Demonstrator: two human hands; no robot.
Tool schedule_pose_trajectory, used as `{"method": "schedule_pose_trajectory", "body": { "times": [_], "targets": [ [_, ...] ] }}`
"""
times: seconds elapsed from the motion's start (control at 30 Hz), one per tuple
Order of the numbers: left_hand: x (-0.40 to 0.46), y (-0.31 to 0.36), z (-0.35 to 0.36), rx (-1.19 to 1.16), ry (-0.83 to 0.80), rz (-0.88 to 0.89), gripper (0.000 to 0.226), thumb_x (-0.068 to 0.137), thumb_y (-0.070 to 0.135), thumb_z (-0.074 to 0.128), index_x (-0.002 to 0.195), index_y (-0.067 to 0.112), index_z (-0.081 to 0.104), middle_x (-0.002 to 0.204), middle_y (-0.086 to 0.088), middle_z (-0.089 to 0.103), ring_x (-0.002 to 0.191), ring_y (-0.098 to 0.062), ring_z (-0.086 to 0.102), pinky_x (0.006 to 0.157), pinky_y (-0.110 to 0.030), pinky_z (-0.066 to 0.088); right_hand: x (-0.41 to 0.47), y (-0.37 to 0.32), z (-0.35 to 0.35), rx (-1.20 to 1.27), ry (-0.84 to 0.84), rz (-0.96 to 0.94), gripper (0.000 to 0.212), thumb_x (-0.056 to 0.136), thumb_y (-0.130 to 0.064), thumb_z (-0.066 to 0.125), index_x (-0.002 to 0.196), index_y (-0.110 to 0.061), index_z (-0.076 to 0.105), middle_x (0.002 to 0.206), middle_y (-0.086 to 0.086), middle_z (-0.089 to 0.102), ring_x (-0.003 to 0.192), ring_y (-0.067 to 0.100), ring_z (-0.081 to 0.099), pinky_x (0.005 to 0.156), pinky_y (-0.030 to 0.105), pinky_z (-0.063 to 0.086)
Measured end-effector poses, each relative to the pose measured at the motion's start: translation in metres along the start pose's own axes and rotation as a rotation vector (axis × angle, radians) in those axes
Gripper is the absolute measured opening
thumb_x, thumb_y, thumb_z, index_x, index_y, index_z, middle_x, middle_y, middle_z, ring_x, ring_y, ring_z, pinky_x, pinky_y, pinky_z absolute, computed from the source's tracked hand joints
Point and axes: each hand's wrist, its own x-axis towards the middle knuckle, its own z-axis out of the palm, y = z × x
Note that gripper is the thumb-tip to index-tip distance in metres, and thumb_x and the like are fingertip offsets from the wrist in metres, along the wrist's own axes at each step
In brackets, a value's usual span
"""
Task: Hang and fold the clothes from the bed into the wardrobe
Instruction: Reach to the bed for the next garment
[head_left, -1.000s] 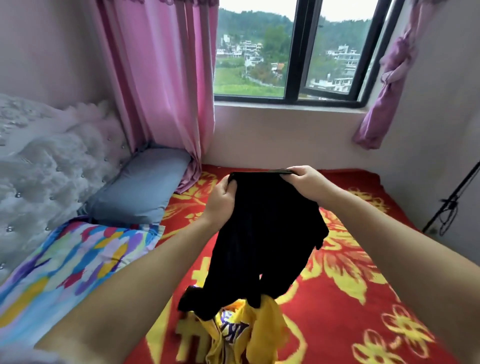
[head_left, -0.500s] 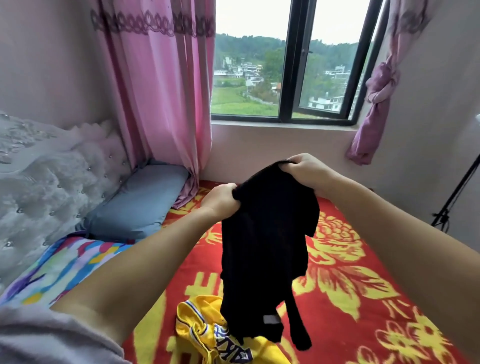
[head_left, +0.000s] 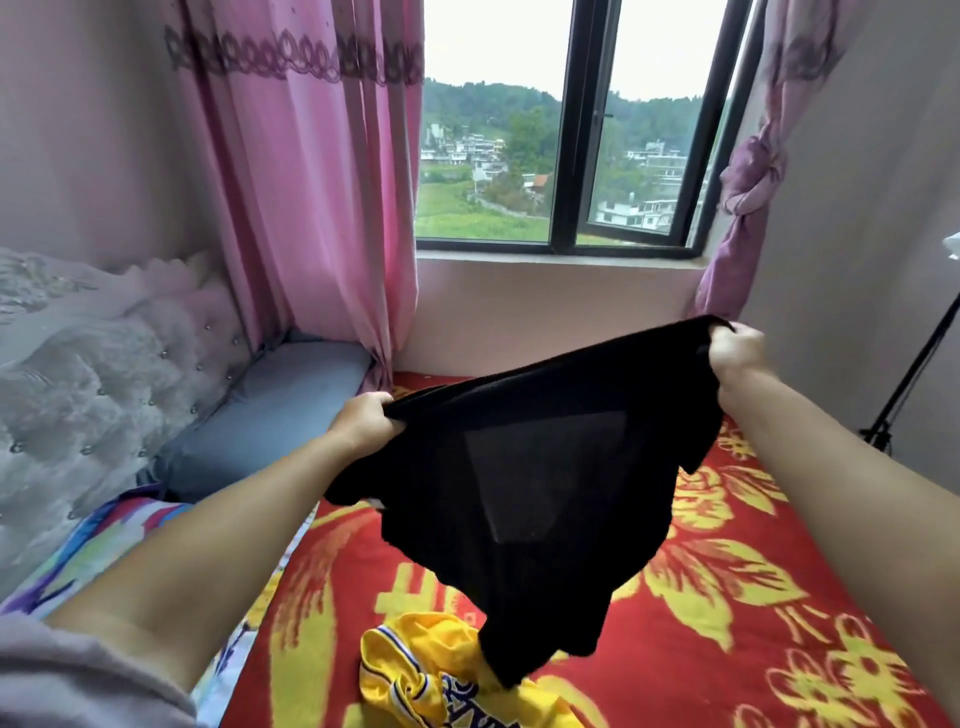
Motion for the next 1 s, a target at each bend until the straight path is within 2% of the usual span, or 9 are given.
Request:
{"method": "schedule_pose_trajectory", "body": {
  "times": [0.07, 0.17, 0.27, 0.43, 0.6, 0.7, 0.77, 0.87, 1.0],
  "targets": [
    [0.008, 0.004, -0.011, -0.079, -0.01, 0.06, 0.025, 0.082, 0.018, 0.066, 0.064, 0.021, 0.049, 0.064, 0.003, 0.053, 0.069, -0.02, 0.051, 0.057, -0.029, 0.033, 0.007, 0.02, -0.002, 0.003, -0.004, 0.092, 0.022, 0.093, -0.012, 0.047, 0.094, 0.0, 0.065, 0.073, 0.007, 0.051, 0.052, 0.011, 0.044, 0.056, 0.032, 0.036],
    [0.016, 0.016, -0.026, -0.217, -0.039, 0.09, 0.018, 0.08, 0.011, 0.067, 0.071, 0.018, 0.054, 0.067, 0.001, 0.056, 0.066, -0.017, 0.052, 0.059, -0.027, 0.038, 0.012, 0.033, -0.002, -0.031, 0.016, 0.076, 0.024, 0.092, -0.012, 0.046, 0.096, 0.003, 0.064, 0.069, 0.005, 0.047, 0.065, 0.02, 0.041, 0.062, 0.036, 0.033],
    [0.019, 0.027, -0.042, -0.343, -0.152, 0.092, 0.007, 0.079, 0.007, 0.069, 0.082, 0.012, 0.064, 0.073, 0.0, 0.064, 0.067, -0.015, 0.06, 0.062, -0.025, 0.047, 0.015, 0.037, -0.005, -0.112, 0.068, 0.046, 0.023, 0.091, -0.013, 0.044, 0.073, -0.005, 0.056, 0.069, 0.009, 0.047, 0.071, 0.023, 0.041, 0.056, 0.033, 0.03],
    [0.019, 0.053, -0.066, -0.179, -0.129, 0.215, 0.008, 0.081, 0.006, 0.063, 0.081, 0.014, 0.063, 0.074, -0.001, 0.062, 0.069, -0.016, 0.059, 0.063, -0.024, 0.044, 0.015, 0.041, -0.015, -0.205, 0.114, 0.031, 0.027, 0.092, -0.009, 0.044, 0.104, 0.007, 0.062, 0.08, 0.011, 0.049, 0.067, 0.022, 0.042, 0.054, 0.031, 0.03],
    [0.003, 0.105, -0.074, -0.212, -0.228, 0.438, 0.018, 0.081, 0.001, 0.058, 0.08, 0.019, 0.059, 0.074, 0.002, 0.059, 0.069, -0.014, 0.058, 0.066, -0.026, 0.048, -0.027, 0.002, -0.008, -0.465, -0.306, -0.358, 0.018, 0.091, -0.016, 0.057, 0.107, -0.02, 0.066, 0.115, 0.004, 0.065, 0.11, 0.021, 0.058, 0.098, 0.033, 0.043],
    [-0.01, 0.147, -0.063, -0.107, -0.226, 0.638, 0.011, 0.079, 0.004, 0.059, 0.085, 0.014, 0.058, 0.075, 0.004, 0.058, 0.067, -0.009, 0.055, 0.065, -0.026, 0.047, -0.083, -0.043, 0.023, -0.311, -0.889, -0.308, 0.072, 0.08, -0.039, 0.074, 0.139, -0.042, 0.032, 0.129, -0.018, 0.05, 0.118, 0.005, 0.051, 0.095, 0.021, 0.04],
    [-0.018, 0.173, -0.052, -0.004, -0.167, 0.744, 0.02, 0.078, 0.009, 0.062, 0.096, 0.016, 0.059, 0.08, 0.008, 0.059, 0.071, -0.009, 0.055, 0.063, -0.024, 0.044, -0.105, -0.053, 0.05, -0.246, -1.022, -0.304, 0.073, 0.078, -0.027, 0.079, 0.136, -0.036, 0.035, 0.118, -0.014, 0.061, 0.111, 0.008, 0.06, 0.09, 0.02, 0.048],
    [-0.016, 0.185, -0.051, -0.139, -0.082, 0.668, 0.042, 0.08, 0.016, 0.067, 0.119, 0.019, 0.05, 0.093, 0.003, 0.058, 0.082, -0.017, 0.058, 0.065, -0.022, 0.046, -0.11, -0.061, 0.063, -0.12, -0.771, -0.294, 0.01, 0.083, -0.01, 0.071, 0.092, -0.013, 0.068, 0.084, 0.0, 0.07, 0.081, 0.015, 0.068, 0.073, 0.026, 0.054],
    [-0.021, 0.144, -0.041, -0.462, -0.296, 0.325, 0.08, 0.08, 0.059, 0.065, 0.143, 0.024, 0.029, 0.114, 0.004, 0.054, 0.105, -0.013, 0.055, 0.086, -0.026, 0.046, -0.088, -0.067, 0.05, 0.306, -0.543, -0.051, 0.003, 0.087, -0.016, 0.068, 0.09, -0.015, 0.068, 0.087, 0.003, 0.073, 0.079, 0.015, 0.07, 0.07, 0.027, 0.057]
  ]
}}
